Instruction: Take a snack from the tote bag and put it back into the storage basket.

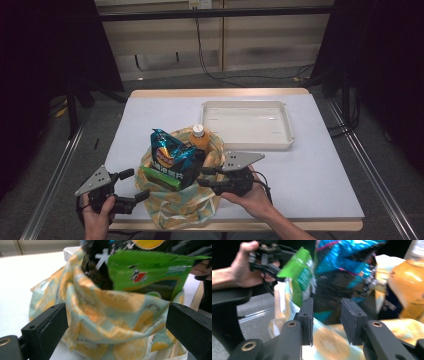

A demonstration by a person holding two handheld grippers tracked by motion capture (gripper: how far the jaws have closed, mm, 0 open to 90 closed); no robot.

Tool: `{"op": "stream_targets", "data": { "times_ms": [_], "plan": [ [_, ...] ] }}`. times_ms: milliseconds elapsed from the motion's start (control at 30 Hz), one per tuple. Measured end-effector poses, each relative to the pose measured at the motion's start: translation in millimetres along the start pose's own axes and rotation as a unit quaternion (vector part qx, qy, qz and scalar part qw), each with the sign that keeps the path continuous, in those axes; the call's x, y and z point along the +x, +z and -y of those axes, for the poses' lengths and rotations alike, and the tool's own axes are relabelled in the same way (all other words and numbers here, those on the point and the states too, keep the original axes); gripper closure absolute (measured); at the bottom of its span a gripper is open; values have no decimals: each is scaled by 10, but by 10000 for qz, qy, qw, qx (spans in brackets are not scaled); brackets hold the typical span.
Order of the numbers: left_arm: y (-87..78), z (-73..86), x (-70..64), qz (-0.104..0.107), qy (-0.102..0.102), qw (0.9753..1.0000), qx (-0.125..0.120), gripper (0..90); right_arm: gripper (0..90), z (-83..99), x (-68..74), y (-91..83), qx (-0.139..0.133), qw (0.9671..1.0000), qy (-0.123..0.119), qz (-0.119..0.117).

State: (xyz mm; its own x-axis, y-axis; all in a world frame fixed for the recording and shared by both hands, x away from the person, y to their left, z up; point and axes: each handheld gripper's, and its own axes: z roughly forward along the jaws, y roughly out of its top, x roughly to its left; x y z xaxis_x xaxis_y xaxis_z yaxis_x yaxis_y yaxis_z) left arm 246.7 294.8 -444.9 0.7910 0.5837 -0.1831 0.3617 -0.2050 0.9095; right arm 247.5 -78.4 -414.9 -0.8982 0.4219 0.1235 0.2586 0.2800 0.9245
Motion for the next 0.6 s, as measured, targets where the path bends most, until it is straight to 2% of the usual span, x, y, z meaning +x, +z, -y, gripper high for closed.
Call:
{"op": "stream_targets", "data": {
  "times_ms": [167,267,333,367,400,500,533,600],
  "plan": [
    [22,-15,0,21,24,10000,61,40,649,-50,63,85,-49,9999,1,-101],
    [29,-14,6,-8,-21,10000,63,40,627,-113,147,184,-73,9995,-45,-299],
    [26,-22,3,40,14,10000,59,40,592,-152,200,238,-20,9993,-183,-335],
    [23,-30,-5,-25,3,10000,81,40,585,-168,220,269,-30,9991,-175,-386],
    [21,-31,9,44,15,10000,53,40,582,-181,235,297,-14,9989,-168,-435],
    [13,-28,9,0,-11,10000,37,40,552,-197,258,349,10,9990,-208,-402],
    [-2,-26,0,-128,1,9999,82,40,546,-199,263,372,3,9991,-178,-398],
    [-3,-20,15,-95,-20,9999,106,40,554,-195,254,419,0,9992,-115,-386]
  ]
}}
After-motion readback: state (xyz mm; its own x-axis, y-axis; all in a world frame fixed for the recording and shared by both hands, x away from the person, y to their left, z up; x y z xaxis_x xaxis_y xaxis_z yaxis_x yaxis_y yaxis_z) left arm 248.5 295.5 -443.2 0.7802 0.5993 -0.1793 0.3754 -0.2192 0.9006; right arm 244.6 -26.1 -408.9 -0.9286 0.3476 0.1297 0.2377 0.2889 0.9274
